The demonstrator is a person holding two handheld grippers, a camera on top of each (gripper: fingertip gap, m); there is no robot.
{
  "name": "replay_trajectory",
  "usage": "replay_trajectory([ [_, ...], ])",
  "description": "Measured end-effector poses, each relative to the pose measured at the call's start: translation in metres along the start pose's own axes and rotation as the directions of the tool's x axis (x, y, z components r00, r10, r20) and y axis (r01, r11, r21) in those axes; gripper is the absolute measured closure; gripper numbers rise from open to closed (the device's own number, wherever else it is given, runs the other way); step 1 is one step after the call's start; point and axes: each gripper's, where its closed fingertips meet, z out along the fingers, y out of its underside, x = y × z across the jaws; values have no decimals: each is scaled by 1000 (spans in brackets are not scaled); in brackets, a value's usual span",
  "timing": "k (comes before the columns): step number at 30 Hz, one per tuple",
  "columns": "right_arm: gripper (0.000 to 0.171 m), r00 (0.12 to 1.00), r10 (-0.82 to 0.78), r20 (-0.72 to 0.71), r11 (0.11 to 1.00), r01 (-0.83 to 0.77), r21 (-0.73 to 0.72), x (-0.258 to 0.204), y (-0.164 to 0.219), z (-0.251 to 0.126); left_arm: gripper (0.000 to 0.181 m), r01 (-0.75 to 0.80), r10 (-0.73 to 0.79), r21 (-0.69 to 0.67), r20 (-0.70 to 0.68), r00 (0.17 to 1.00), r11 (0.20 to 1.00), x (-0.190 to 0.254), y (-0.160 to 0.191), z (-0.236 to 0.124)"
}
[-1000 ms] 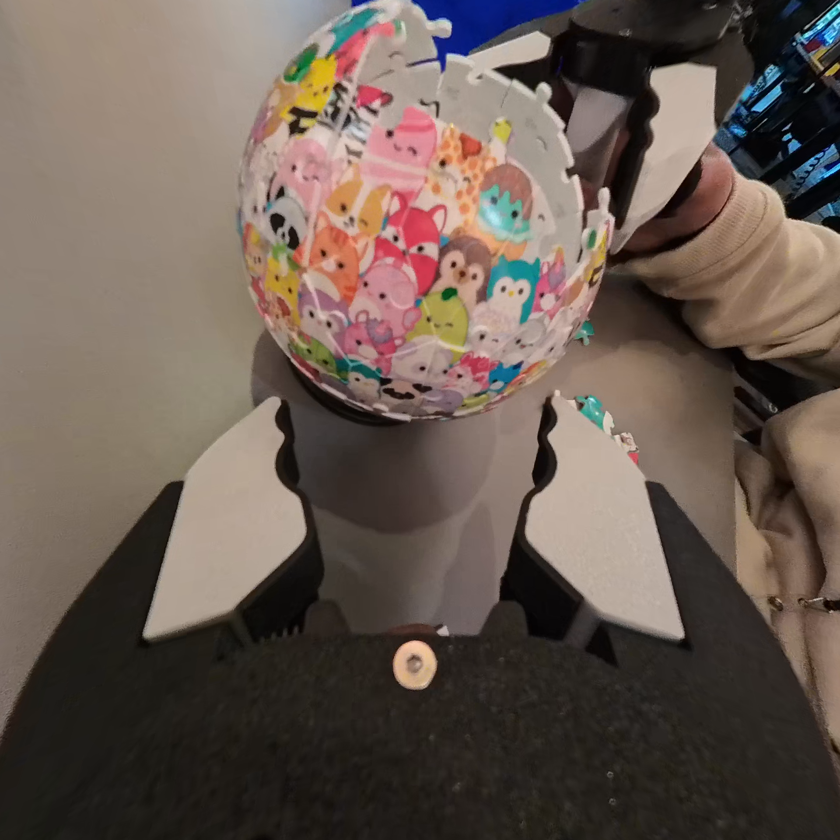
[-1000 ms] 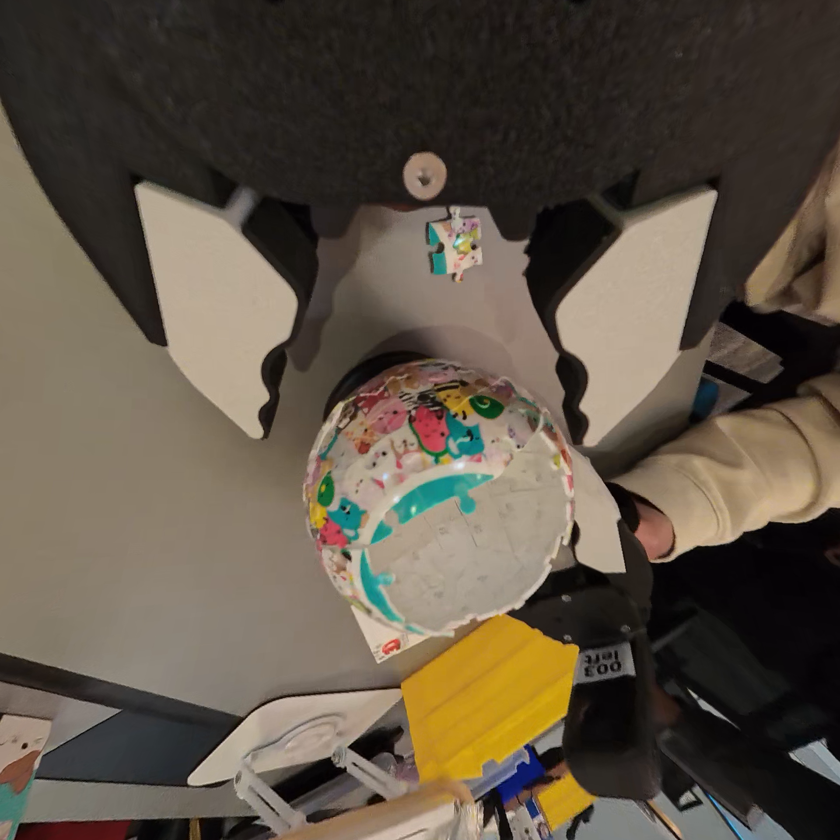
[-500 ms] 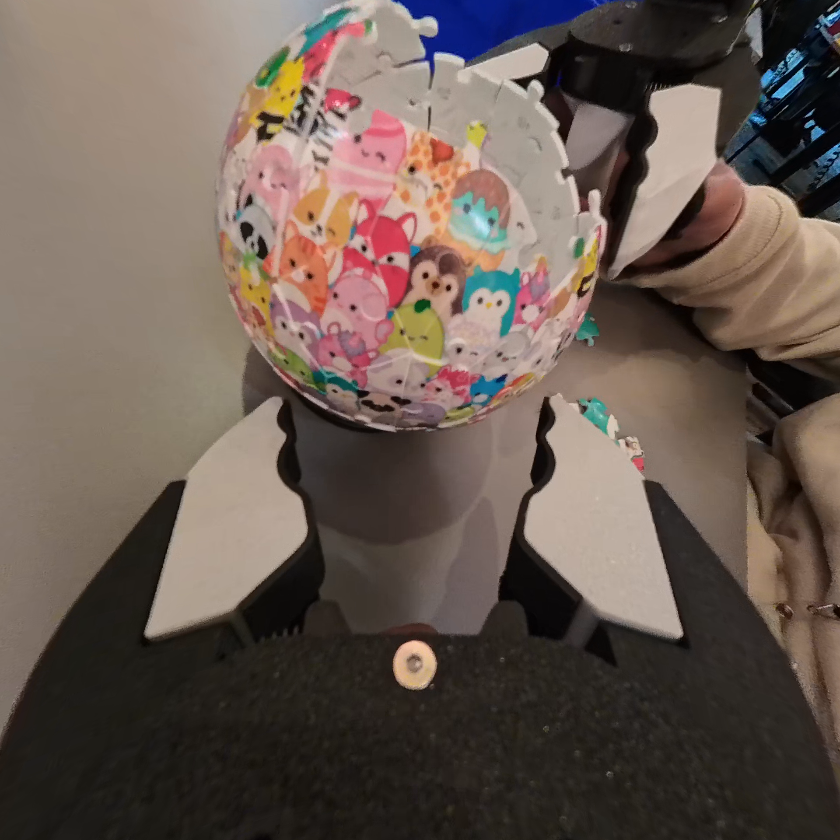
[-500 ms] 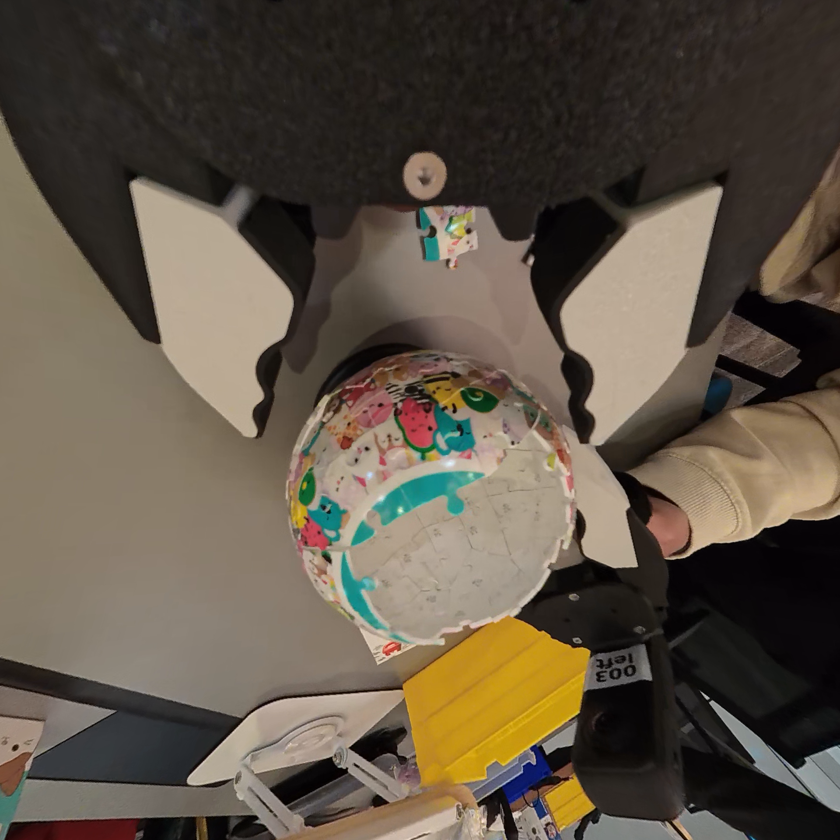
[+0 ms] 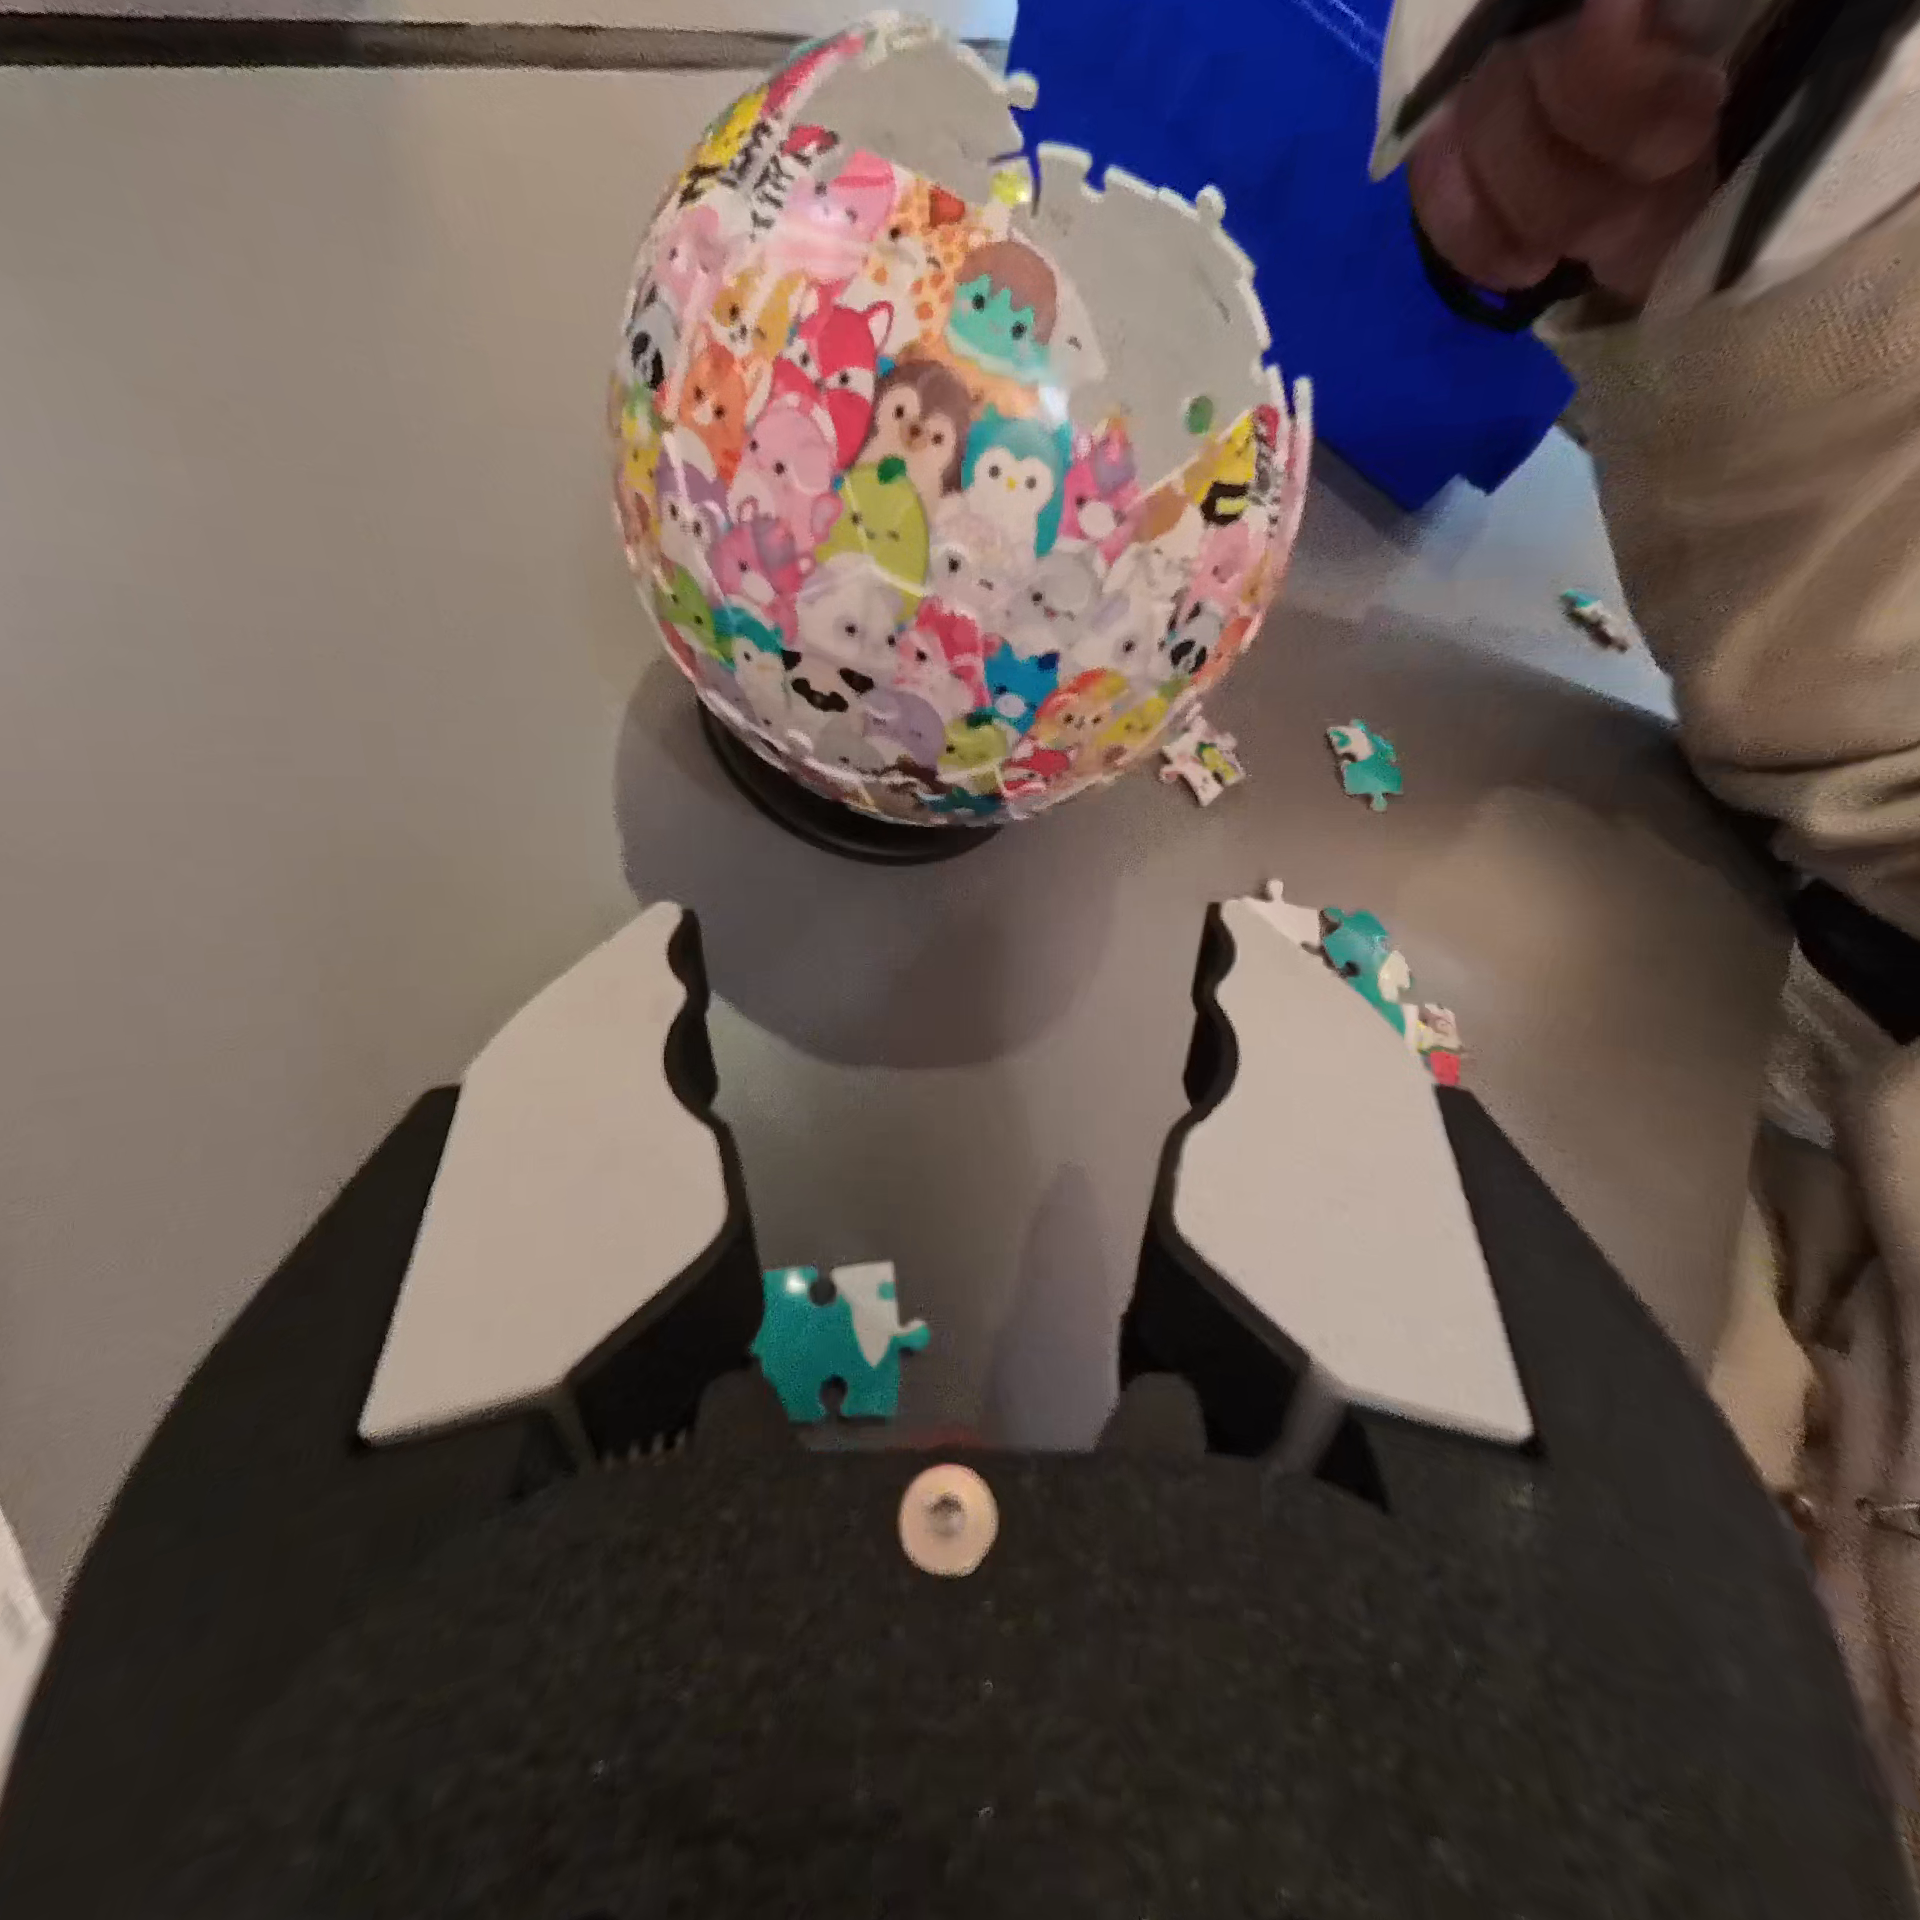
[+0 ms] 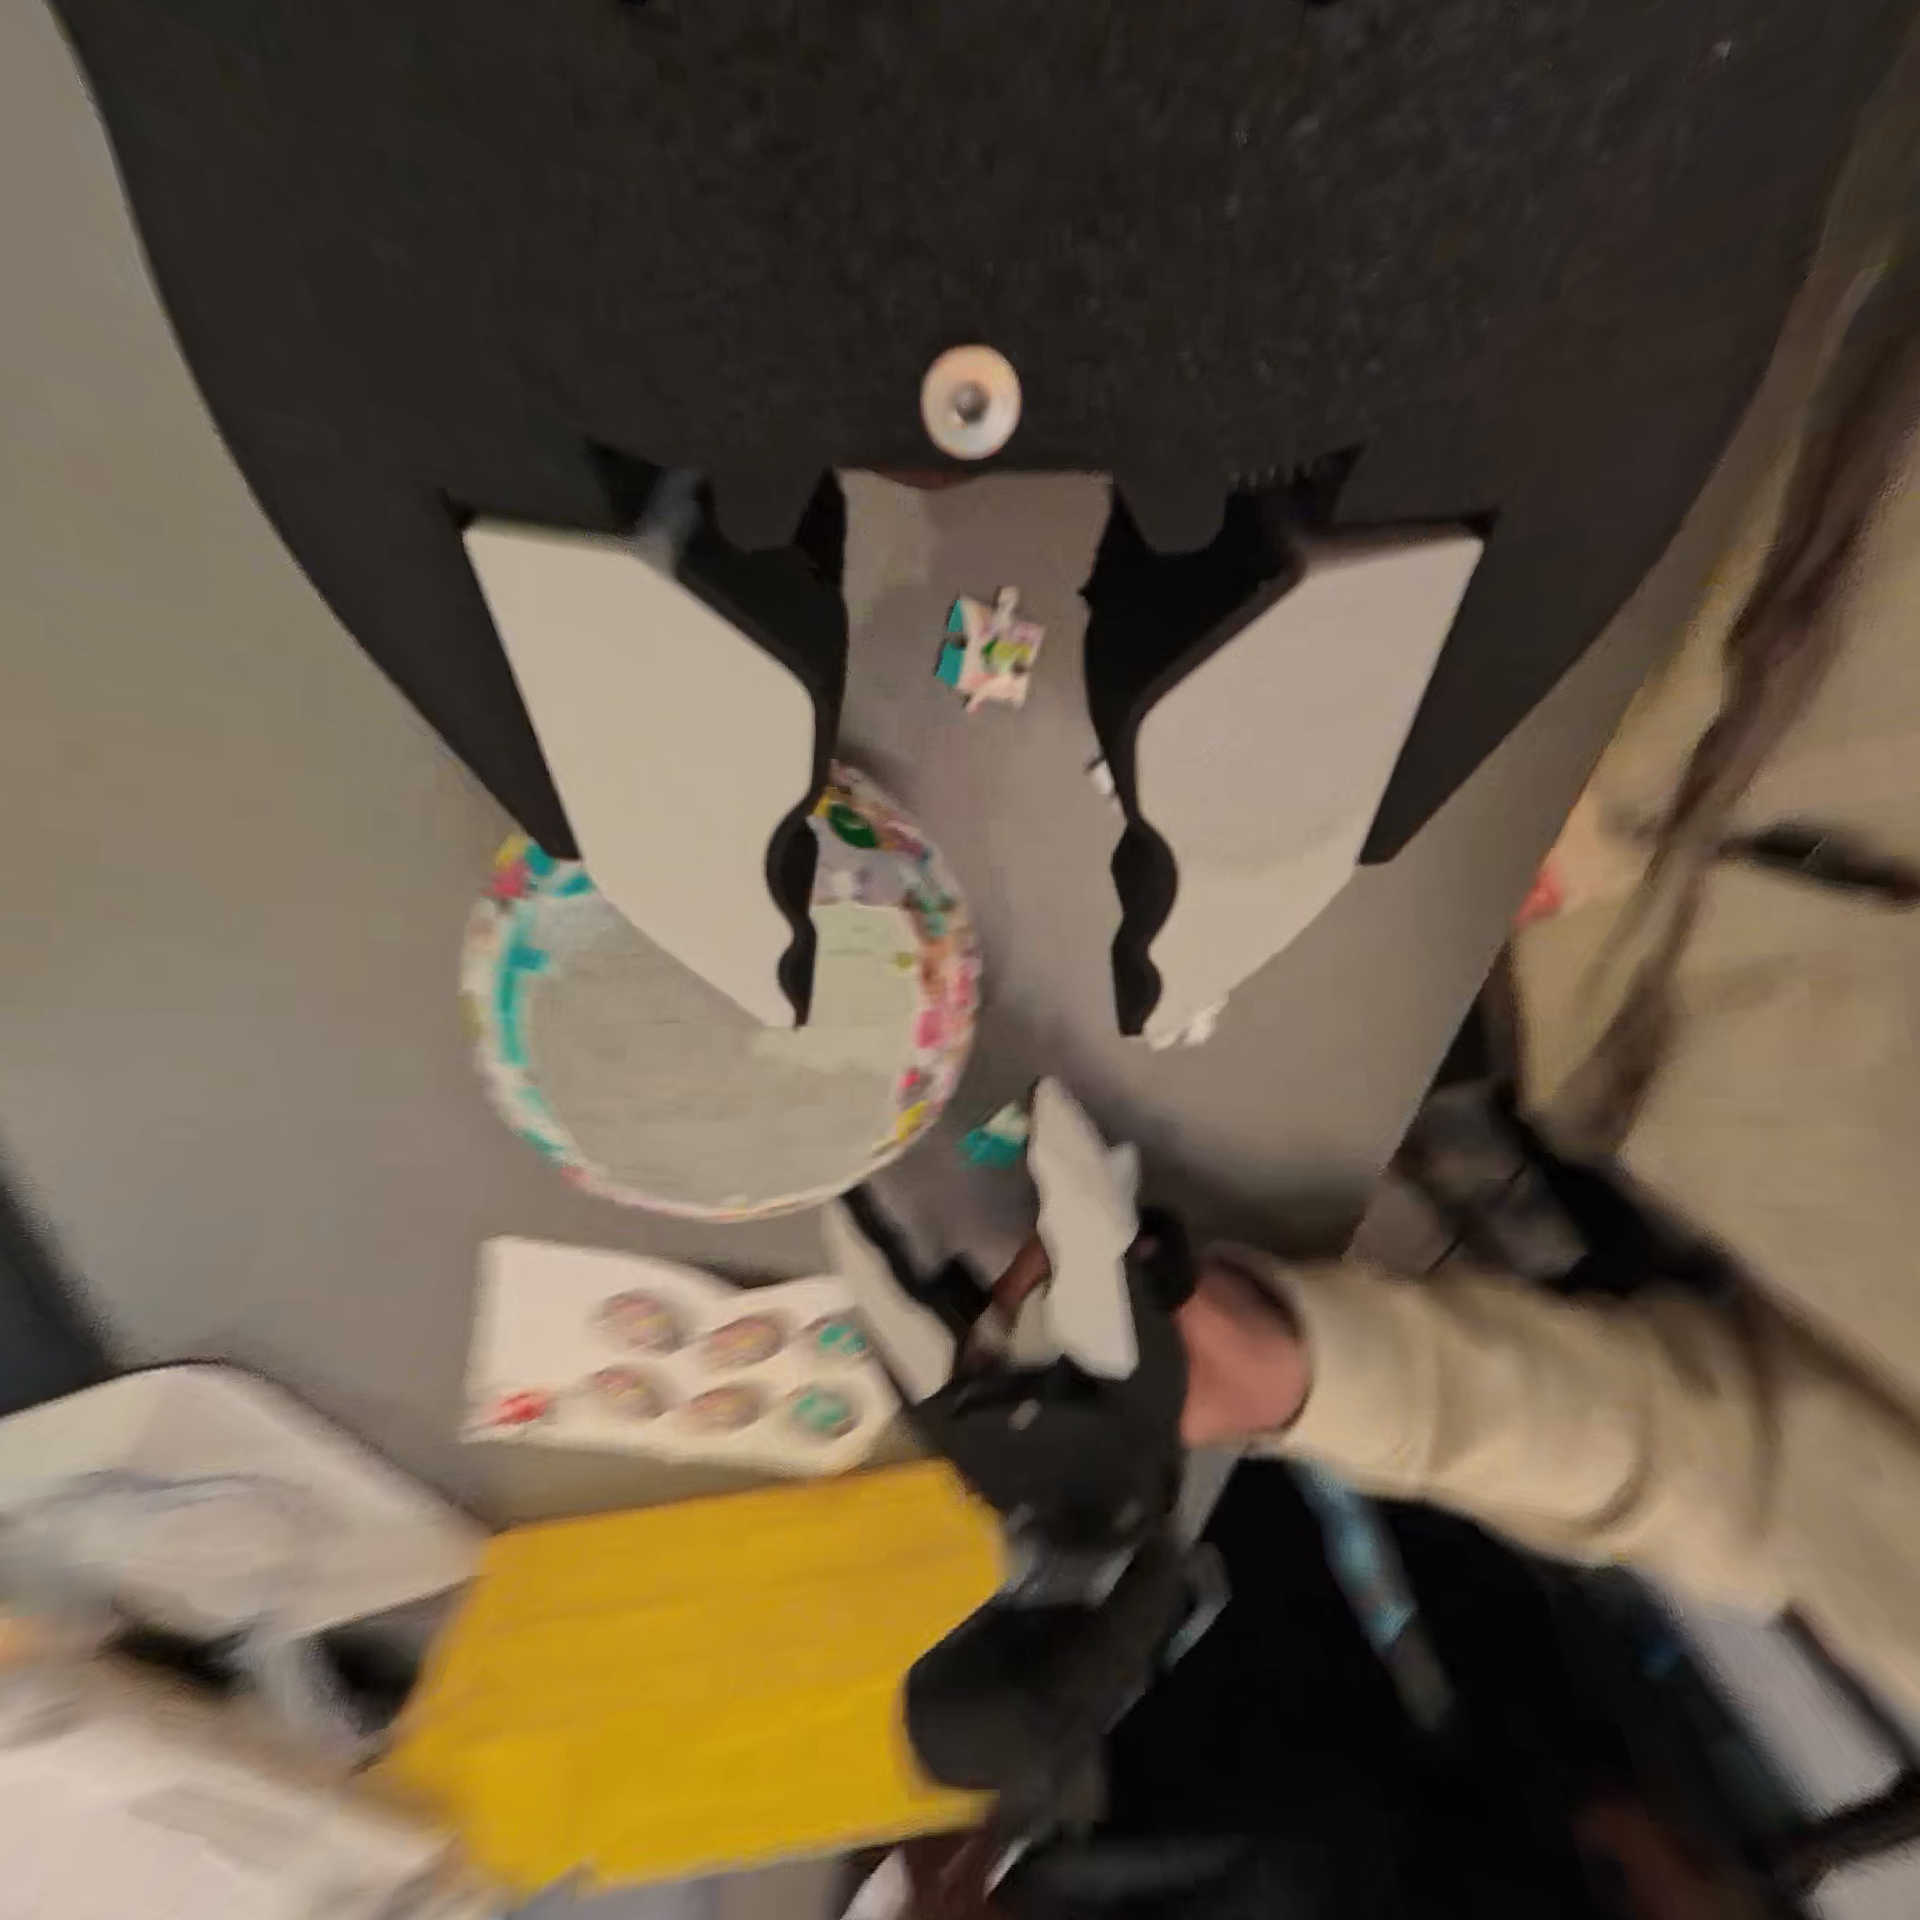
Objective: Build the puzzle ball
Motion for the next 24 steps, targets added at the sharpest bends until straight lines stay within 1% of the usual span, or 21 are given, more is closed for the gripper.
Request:
replay_trajectory([
  [1,128,997,-28,78,997,34,-67,-5,3,3,92,17,-17,9,-6,1000,1000,5,2,-5],
  [2,141,989,-53,137,992,67,-103,-6,5,6,92,32,-31,21,-18,999,999,11,4,-11],
  [4,141,981,-64,181,988,88,-127,0,1,10,93,48,-47,38,-35,998,998,23,10,-22],
  [6,141,959,-47,280,988,85,-126,-6,-7,12,94,42,-41,44,-21,999,998,32,19,-32],
  [7,143,953,-40,302,982,94,-166,-6,-5,14,94,36,-35,50,-11,999,998,36,23,-37],
  [10,146,958,-49,284,920,154,-361,4,15,22,95,29,-29,66,-13,1000,997,48,29,-45],
  [11,147,957,-54,285,906,167,-390,4,18,24,96,27,-25,71,-21,999,997,51,30,-46],
  [18,152,961,-49,272,882,169,-440,9,24,31,97,44,-41,40,-74,996,998,54,37,-40],
  [21,152,958,-46,282,885,170,-433,8,25,35,97,39,-36,37,-83,996,999,55,37,-39],
  [24,157,958,-56,282,881,181,-438,9,25,37,97,33,-31,25,-87,996,999,56,40,-38],
])
